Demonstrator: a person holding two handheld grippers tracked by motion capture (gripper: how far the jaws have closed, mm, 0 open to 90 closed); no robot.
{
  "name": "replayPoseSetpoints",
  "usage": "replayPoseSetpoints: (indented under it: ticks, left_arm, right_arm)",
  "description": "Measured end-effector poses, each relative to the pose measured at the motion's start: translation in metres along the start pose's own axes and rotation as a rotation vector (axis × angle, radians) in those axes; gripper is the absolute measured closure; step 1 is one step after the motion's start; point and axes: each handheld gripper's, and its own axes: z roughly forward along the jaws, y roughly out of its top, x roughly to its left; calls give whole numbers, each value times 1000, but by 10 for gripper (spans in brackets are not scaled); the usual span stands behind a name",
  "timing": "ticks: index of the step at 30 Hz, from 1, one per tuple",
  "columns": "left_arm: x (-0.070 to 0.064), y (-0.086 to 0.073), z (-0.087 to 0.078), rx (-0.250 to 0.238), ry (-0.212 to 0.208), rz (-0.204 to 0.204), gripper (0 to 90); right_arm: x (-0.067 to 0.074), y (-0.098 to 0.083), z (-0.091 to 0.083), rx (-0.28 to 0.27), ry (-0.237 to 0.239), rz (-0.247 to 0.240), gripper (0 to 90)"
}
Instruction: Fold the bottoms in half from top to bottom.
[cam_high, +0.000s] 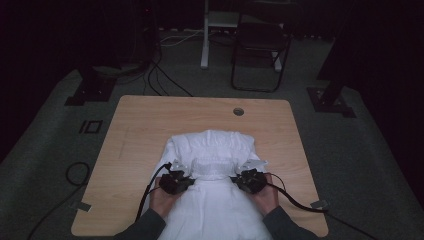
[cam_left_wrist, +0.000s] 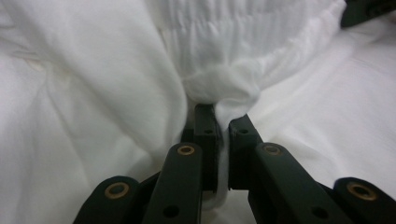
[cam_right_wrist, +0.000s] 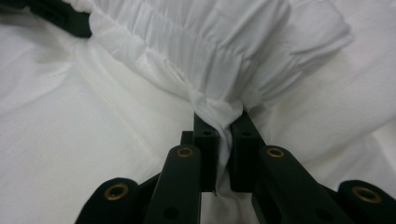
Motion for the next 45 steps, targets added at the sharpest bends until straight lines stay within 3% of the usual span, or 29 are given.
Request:
replayPoseSetpoints:
  ticks: [5, 10, 13, 14, 15, 16, 22, 26, 31, 35, 36, 37, 39, 40, 41, 42, 43, 45]
  left_arm:
    - [14, 19, 10, 17, 49, 29, 858]
    - [26, 36, 22, 8, 83, 13, 857]
    - [37, 49, 32, -9, 106, 4, 857]
    - [43, 55, 37, -23, 113, -4, 856]
    - [43, 55, 37, -23, 113, -4, 856]
    - [48, 59, 40, -36, 119, -11, 856]
    - [72, 78, 55, -62, 149, -67, 854]
    - [78, 87, 61, -68, 166, -100, 852]
    - [81, 89, 62, -74, 161, -125, 851]
    - [80, 87, 53, -98, 135, -134, 868]
    - [77, 89, 40, -139, 114, -136, 870]
    - [77, 89, 40, -139, 114, -136, 870]
    - [70, 92, 23, -190, 93, -118, 872]
    - [59, 97, 2, -243, 76, -91, 872]
    - [59, 97, 2, -243, 76, -91, 872]
    - [47, 100, -18, -293, 58, -67, 872]
    - [47, 100, -18, -293, 58, -67, 872]
    - [33, 100, -38, -338, 39, -39, 872]
  right_arm:
    - [-10, 5, 16, 11, -13, 15, 835]
    - [-26, 19, 30, 4, -42, 31, 834]
    - [-44, 34, 43, 5, -77, 41, 832]
    - [-55, 43, 50, 4, -92, 69, 832]
    - [-55, 43, 50, 4, -92, 69, 832]
    - [-64, 51, 58, 0, -110, 91, 832]
    - [-81, 71, 75, -3, -149, 130, 832]
    - [-88, 80, 83, -3, -172, 152, 833]
    - [-91, 81, 85, -15, -166, 174, 833]
    - [-89, 82, 77, -45, -155, 173, 849]
    - [-87, 85, 65, -103, -135, 175, 853]
    - [-87, 85, 65, -103, -135, 175, 853]
    - [-85, 88, 48, -156, -123, 160, 854]
    - [-81, 93, 30, -202, -116, 137, 855]
    - [-81, 93, 30, -202, -116, 137, 855]
    - [-75, 96, 11, -249, -118, 106, 857]
    - [-75, 96, 11, -249, -118, 106, 857]
    - [-67, 97, -9, -294, -107, 79, 857]
